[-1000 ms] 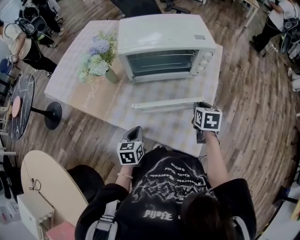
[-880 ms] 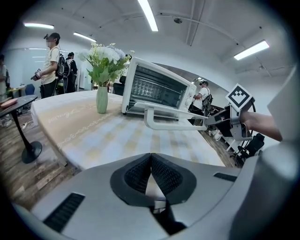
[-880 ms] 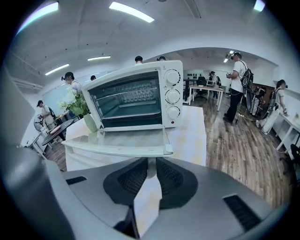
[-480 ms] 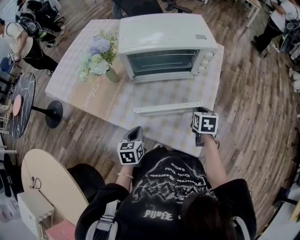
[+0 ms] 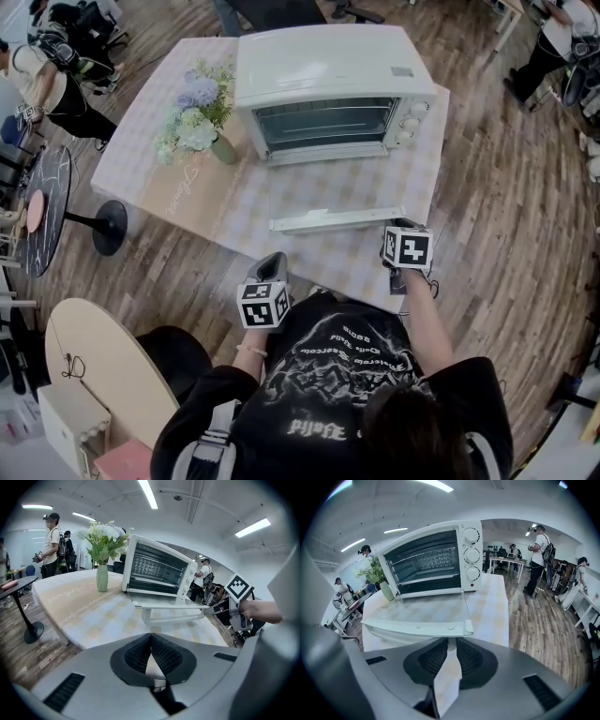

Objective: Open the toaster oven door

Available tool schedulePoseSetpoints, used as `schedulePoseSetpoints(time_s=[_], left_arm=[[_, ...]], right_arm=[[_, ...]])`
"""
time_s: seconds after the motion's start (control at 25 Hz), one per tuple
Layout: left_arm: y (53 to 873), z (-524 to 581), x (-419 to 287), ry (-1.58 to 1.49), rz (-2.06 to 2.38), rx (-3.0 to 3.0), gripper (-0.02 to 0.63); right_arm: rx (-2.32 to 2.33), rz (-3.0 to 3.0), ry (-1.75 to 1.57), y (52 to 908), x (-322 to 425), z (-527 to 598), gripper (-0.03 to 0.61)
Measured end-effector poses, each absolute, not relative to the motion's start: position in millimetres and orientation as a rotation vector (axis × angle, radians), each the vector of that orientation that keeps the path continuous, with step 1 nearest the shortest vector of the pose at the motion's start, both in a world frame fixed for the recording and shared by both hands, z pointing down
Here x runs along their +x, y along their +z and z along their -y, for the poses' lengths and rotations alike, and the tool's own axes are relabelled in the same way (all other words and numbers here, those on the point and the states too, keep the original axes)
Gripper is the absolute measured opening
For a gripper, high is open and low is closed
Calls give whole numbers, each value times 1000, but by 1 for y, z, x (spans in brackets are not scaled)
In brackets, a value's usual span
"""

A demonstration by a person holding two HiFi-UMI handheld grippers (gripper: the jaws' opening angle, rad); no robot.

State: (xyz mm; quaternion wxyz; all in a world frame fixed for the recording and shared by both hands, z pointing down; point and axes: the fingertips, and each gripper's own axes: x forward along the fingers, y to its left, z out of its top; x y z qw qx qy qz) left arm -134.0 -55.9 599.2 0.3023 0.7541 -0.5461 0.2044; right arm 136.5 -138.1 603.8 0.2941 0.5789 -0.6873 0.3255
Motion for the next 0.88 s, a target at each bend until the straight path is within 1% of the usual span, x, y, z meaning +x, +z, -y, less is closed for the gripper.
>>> schedulePoseSetpoints(time_s=[0.88], left_arm=[[600, 62, -136, 553, 1446, 2002, 20]], right_arm=[[1510, 1774, 907, 632, 136, 133, 67]])
